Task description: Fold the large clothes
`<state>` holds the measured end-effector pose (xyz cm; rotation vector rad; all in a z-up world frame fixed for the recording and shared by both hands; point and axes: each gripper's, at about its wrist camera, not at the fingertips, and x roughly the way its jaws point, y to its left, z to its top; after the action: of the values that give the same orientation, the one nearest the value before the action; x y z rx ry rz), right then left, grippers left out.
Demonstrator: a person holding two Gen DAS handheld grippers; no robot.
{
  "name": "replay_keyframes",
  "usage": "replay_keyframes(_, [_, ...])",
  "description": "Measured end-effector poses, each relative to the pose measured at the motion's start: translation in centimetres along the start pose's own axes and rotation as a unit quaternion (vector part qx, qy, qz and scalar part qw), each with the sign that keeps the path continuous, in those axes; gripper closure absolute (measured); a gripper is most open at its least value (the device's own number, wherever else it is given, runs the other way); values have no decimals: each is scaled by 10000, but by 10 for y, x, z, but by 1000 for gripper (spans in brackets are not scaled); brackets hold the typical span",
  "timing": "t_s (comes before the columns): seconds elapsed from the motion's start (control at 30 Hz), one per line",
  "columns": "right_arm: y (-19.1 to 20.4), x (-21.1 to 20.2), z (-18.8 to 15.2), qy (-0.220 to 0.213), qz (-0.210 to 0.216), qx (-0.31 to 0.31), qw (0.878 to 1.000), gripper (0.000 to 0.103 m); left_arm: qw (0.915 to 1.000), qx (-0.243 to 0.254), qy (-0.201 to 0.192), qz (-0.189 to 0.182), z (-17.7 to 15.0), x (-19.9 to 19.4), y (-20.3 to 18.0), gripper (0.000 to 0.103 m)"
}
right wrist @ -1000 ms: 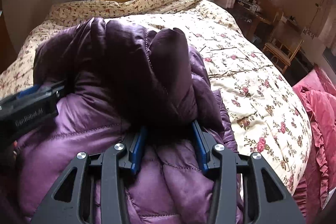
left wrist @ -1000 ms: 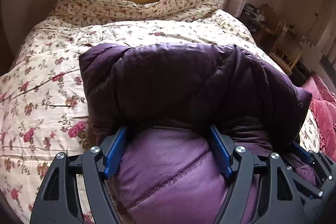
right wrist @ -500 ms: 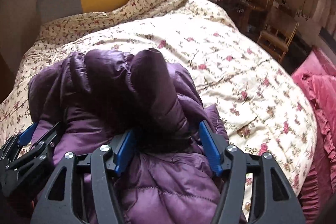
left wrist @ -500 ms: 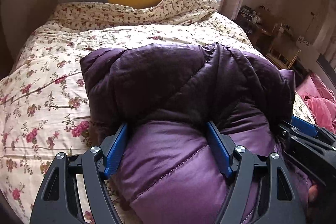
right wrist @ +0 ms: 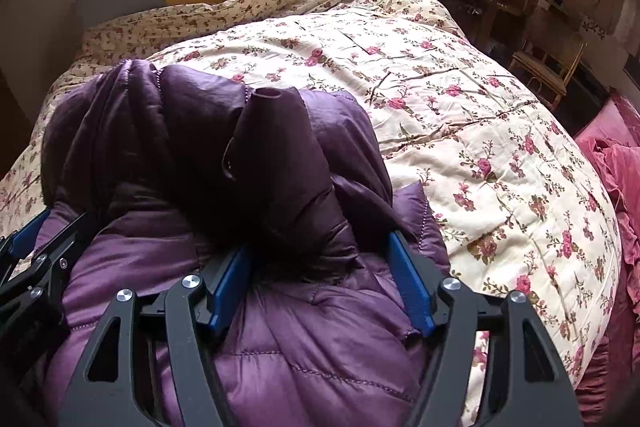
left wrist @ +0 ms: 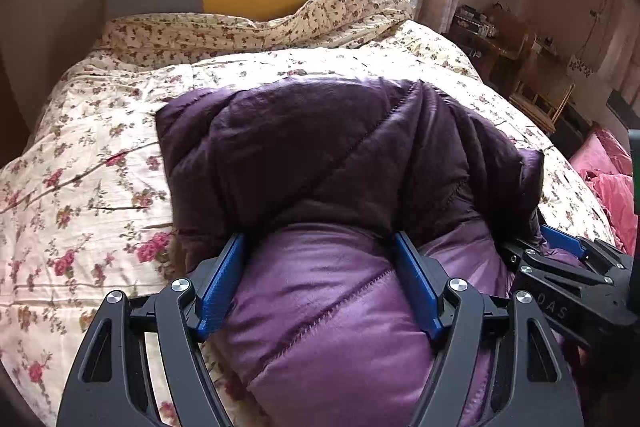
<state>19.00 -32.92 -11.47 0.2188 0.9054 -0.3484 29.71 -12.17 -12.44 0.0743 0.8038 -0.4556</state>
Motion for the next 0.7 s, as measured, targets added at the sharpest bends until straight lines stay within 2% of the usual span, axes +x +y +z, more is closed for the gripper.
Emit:
replay_keyframes(0.1, [-4,-14,-3,-17,94,1,10000,26,9998,-156,-62,-50,-4,-16,6,19])
replay_keyframes(0.2, [-9,-26,-8,-15,166,4,9999,18,9989,-421,-99,-157,-13,-32,19,15])
replay_keyframes(0.37, [-20,-41,-21,64,378,37,9993,13,9950,-889,-23,-455,-35,-50,40,13])
replay_keyframes(0.5, [-27,-41,-32,251,698,88,9972,11,9859,-1350,74,-985,-54,-54,48,13])
replay_keyframes(0.57, [-33,-35,-37,381,884,231,9951,11,9766,-1676,195,-1336,-63,-47,51,12])
replay_keyframes(0.7, [-39,-27,-39,527,1093,326,9921,13,9595,-2128,406,-1800,-67,-26,50,12])
